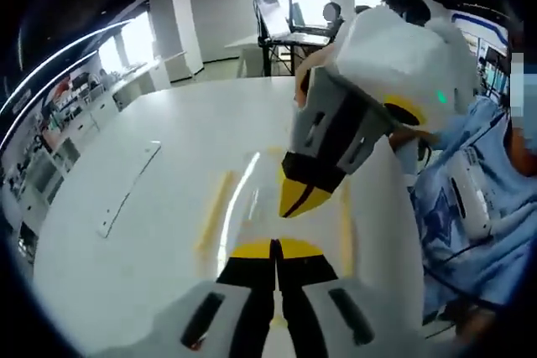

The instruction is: Snap each plastic latch of the storage box into its locked position after aligning the lid with the box until every specified latch is closed and the lid sits flush.

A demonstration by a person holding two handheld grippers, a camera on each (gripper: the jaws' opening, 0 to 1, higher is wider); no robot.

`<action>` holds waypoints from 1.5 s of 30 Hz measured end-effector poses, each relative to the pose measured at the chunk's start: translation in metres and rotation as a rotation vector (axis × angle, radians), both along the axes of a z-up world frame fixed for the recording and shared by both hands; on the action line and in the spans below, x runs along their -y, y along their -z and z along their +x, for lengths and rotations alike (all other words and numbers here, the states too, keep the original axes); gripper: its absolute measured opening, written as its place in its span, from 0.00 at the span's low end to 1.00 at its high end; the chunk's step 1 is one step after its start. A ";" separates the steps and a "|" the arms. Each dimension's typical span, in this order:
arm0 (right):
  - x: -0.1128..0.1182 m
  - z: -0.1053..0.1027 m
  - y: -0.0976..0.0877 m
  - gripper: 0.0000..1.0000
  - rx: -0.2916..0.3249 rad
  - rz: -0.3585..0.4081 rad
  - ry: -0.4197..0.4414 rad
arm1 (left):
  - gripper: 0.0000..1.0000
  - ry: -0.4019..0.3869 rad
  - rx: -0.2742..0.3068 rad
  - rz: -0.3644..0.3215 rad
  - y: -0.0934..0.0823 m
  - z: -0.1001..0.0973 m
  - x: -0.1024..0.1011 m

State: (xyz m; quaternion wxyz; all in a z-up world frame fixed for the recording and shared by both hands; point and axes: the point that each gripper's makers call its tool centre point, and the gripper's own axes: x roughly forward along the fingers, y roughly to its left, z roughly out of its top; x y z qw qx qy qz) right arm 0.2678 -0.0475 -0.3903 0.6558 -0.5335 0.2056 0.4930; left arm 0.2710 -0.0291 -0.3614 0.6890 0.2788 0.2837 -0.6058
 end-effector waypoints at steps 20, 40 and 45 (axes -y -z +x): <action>-0.002 0.000 0.000 0.00 0.040 0.058 -0.009 | 0.00 -0.032 -0.094 0.369 0.030 0.002 -0.007; -0.003 0.001 -0.001 0.00 -0.002 0.259 0.068 | 0.00 -0.119 -0.153 0.487 0.031 0.004 -0.005; -0.008 -0.012 -0.002 0.00 -0.011 0.315 0.048 | 0.00 -0.136 -0.177 0.491 0.032 0.004 -0.005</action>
